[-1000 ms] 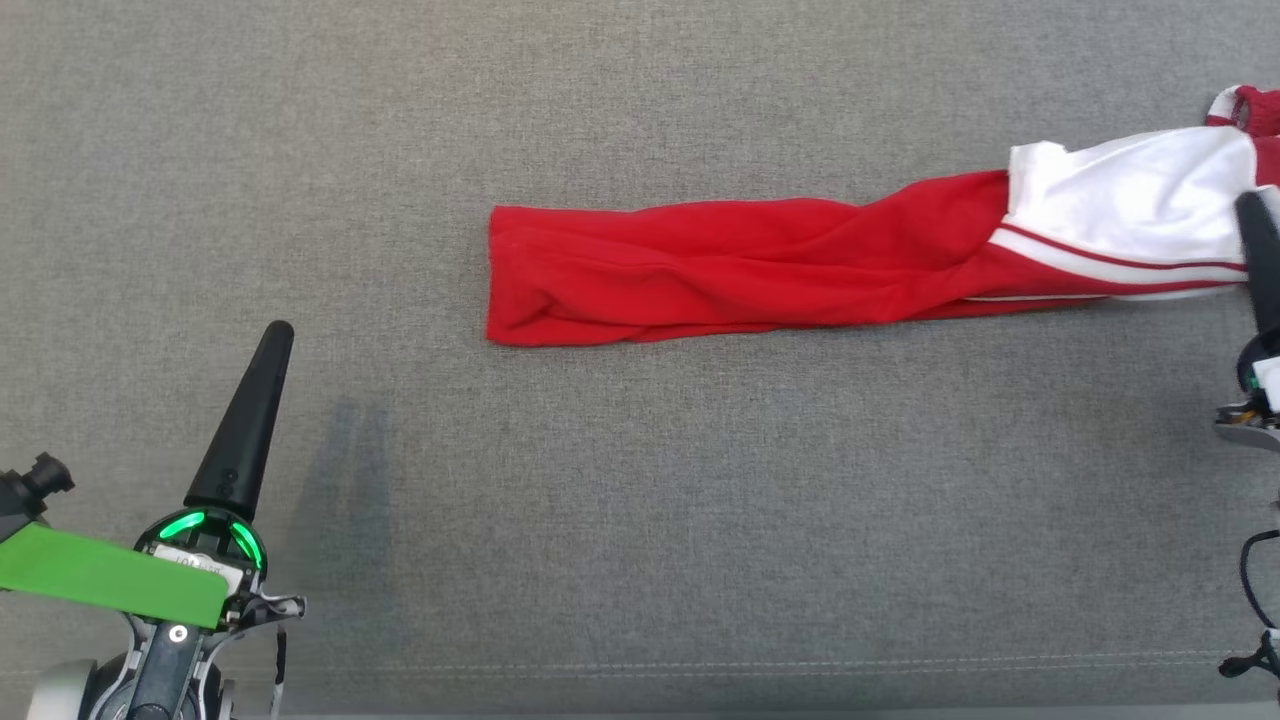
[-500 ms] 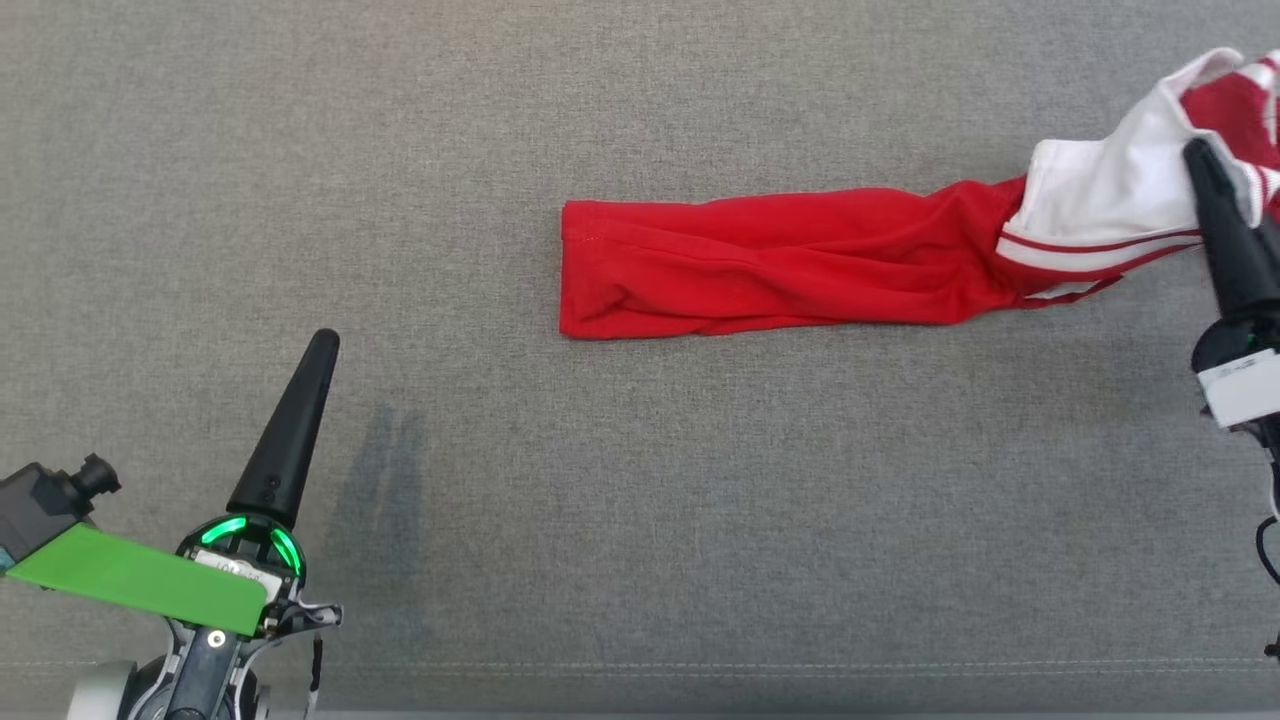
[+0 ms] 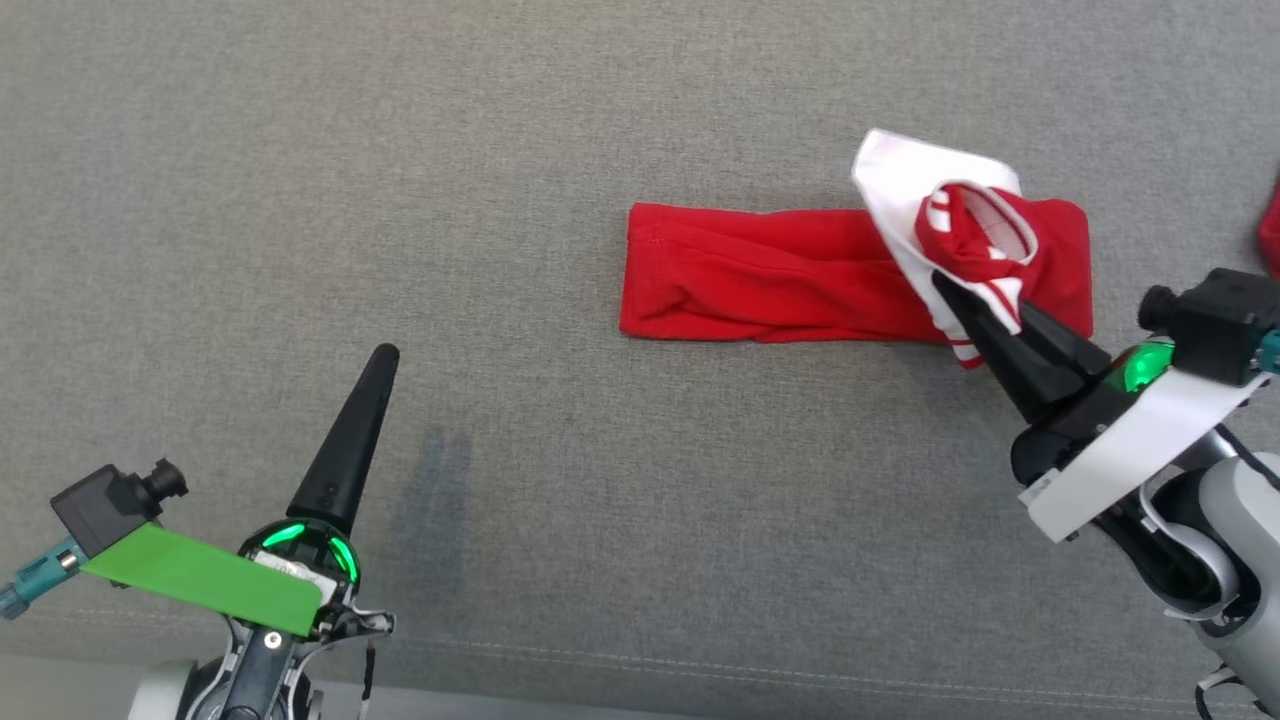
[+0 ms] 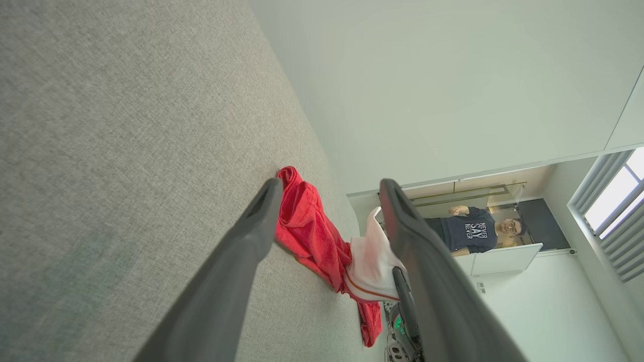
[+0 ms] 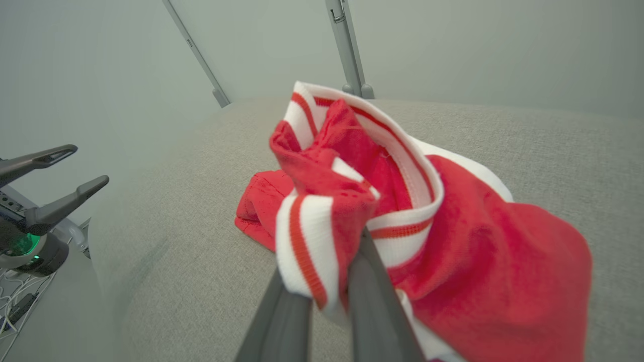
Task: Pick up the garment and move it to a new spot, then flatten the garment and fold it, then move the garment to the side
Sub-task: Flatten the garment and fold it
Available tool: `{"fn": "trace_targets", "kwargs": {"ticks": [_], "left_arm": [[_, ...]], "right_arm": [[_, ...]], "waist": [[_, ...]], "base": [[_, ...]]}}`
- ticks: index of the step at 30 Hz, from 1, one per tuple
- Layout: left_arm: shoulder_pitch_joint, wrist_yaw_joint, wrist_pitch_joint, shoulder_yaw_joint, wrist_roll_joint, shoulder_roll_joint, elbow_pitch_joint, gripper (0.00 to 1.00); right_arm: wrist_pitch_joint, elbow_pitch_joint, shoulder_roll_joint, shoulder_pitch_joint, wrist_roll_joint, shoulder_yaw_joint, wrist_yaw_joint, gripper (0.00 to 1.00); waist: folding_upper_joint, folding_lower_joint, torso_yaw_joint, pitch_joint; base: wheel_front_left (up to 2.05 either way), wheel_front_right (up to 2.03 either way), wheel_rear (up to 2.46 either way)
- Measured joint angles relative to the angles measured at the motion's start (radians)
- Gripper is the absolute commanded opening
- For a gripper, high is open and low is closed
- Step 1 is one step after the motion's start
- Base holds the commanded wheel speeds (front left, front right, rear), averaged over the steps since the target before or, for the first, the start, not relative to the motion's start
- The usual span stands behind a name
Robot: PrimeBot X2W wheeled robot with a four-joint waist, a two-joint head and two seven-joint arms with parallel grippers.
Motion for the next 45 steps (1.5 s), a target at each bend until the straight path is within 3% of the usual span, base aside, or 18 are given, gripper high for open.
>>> {"fn": "trace_targets", "kwargs": {"ticks": [13, 28, 29, 31, 32, 33, 45], "left_arm": [[-0.001, -0.003, -0.002, -0.049, -0.021, -0.025, 0.026, 1.0], [-0.048, -0.011, -0.002, -0.096, -0.025, -0.04, 0.056, 1.0], [-0.048, -0.011, -0.002, -0.098, -0.025, -0.042, 0.06, 1.0], [-0.048, -0.012, -0.003, -0.097, -0.025, -0.044, 0.06, 1.0], [-0.048, -0.012, -0.004, -0.097, -0.025, -0.044, 0.061, 1.0], [-0.048, -0.012, -0.006, -0.099, -0.025, -0.044, 0.064, 1.0], [-0.048, -0.016, -0.03, -0.073, -0.023, -0.039, 0.085, 1.0]], "right_arm": [[0.123, 0.033, 0.081, -0.093, -0.11, 0.09, -0.106, 0.0], [0.229, 0.117, 0.154, -0.168, -0.142, 0.159, -0.115, 0.02], [0.233, 0.126, 0.159, -0.17, -0.142, 0.162, -0.116, 0.09], [0.25, 0.138, 0.169, -0.18, -0.143, 0.174, -0.123, 0.36], [0.254, 0.144, 0.173, -0.185, -0.146, 0.179, -0.123, 0.91], [0.254, 0.151, 0.176, -0.188, -0.15, 0.179, -0.123, 1.0], [0.208, 0.165, 0.274, -0.22, -0.146, 0.187, -0.113, 1.0]], "waist": [[0.0, 0.0, 0.106, -0.024], [0.0, 0.0, 0.205, -0.012], [0.0, 0.0, 0.208, -0.014], [0.0, 0.0, 0.211, -0.018], [0.0, 0.0, 0.211, -0.02], [0.0, 0.0, 0.212, -0.022], [0.0, 0.0, 0.178, -0.063]], "base": [[0.0, 0.0, 0.0], [0.0, 0.0, 0.0], [0.0, 0.0, 0.0], [0.0, 0.0, 0.0], [0.0, 0.0, 0.0], [0.0, 0.0, 0.0], [0.0, 0.0, 0.0]]}}
